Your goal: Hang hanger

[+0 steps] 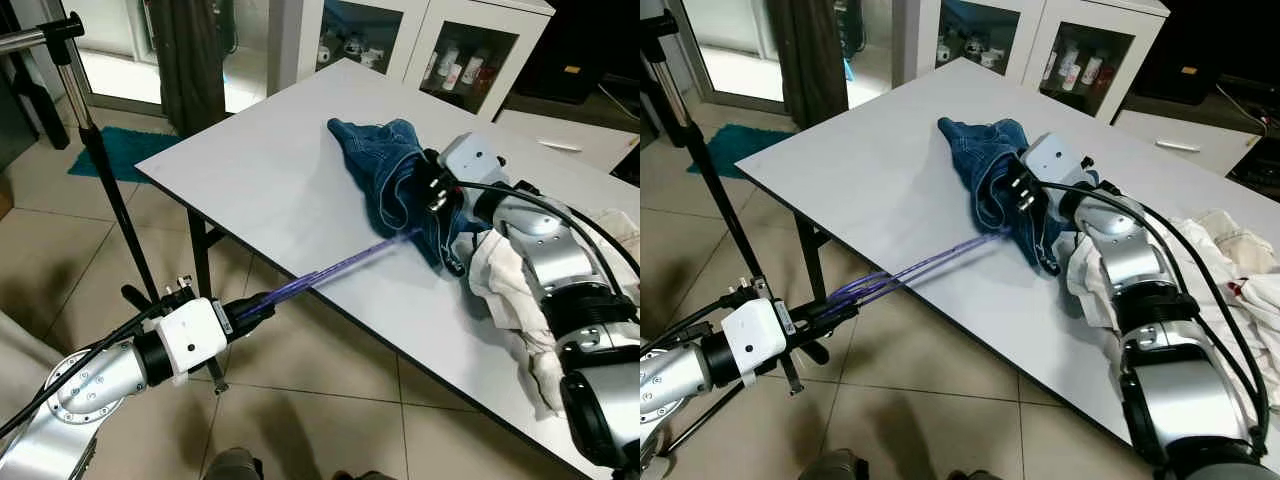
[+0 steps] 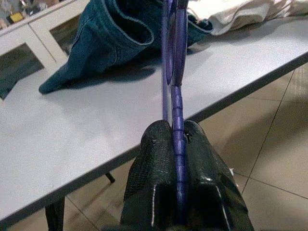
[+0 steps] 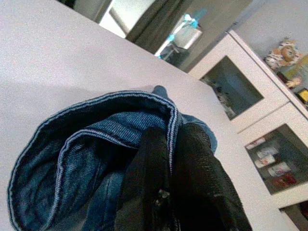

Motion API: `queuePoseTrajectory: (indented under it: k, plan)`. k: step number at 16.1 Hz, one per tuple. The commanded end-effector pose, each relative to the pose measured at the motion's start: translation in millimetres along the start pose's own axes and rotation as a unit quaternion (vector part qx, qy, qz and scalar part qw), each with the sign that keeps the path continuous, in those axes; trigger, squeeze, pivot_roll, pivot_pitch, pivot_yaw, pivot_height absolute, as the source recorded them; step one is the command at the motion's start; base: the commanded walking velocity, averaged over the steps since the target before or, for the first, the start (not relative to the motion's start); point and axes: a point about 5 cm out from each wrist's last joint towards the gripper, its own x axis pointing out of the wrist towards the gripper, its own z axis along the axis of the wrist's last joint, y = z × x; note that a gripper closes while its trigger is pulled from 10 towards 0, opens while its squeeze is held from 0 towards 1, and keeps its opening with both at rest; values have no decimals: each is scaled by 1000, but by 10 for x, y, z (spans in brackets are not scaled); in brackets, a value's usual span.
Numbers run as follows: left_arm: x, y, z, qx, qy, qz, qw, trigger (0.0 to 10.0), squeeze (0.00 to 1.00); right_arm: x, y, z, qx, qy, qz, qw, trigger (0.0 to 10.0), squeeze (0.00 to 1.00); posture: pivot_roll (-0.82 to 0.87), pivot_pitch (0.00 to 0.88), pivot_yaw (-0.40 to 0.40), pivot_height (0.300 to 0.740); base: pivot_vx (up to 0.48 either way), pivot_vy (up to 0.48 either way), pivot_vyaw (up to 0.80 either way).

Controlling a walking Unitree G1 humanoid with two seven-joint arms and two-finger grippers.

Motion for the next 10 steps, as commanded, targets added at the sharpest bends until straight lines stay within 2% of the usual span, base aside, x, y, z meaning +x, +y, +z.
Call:
queuePoseTrajectory:
  k: [1, 3, 4, 5, 6, 7, 9, 10]
  plan:
    - [-9, -12, 22, 0, 0, -1, 1000, 10000, 0, -101, -75, -50, -1, 1, -2, 1000, 0, 0, 303, 26, -126, 740, 0, 0, 0]
    - [-42, -44, -11, -2, 17, -15, 1000, 10000, 0, -204, -2, -126, 4, -1, 40, 999, 0, 0, 300, 25, -126, 740, 0, 0, 0]
    - [-54, -48, -22, -2, 23, -18, 1000, 10000, 0, -225, 35, -130, 6, -5, 57, 998, 667, 0, 300, 25, -126, 740, 0, 0, 0]
    - [-63, -51, -36, -4, 28, -21, 999, 10000, 0, -245, 106, -132, 5, -11, 86, 996, 6745, 0, 295, 23, -126, 740, 0, 0, 0]
    - [-66, -55, -44, -5, 31, -24, 999, 10000, 0, -240, 202, -137, 2, -14, 106, 994, 10000, 0, 292, 24, -126, 740, 0, 0, 0]
    - [-65, -55, -44, -5, 31, -25, 999, 10000, 0, -233, 213, -137, 2, -14, 105, 994, 10000, 0, 292, 24, -126, 740, 0, 0, 0]
    - [-57, -59, -35, -3, 32, -27, 999, 10000, 0, -204, 203, -31, 42, -46, 94, 994, 10000, 0, 294, 29, -129, 740, 0, 0, 0]
    - [-58, -64, -34, -3, 33, -27, 999, 10000, 0, -215, 160, 27, 73, -65, 87, 991, 10000, 933, 294, 30, -130, 740, 0, 0, 0]
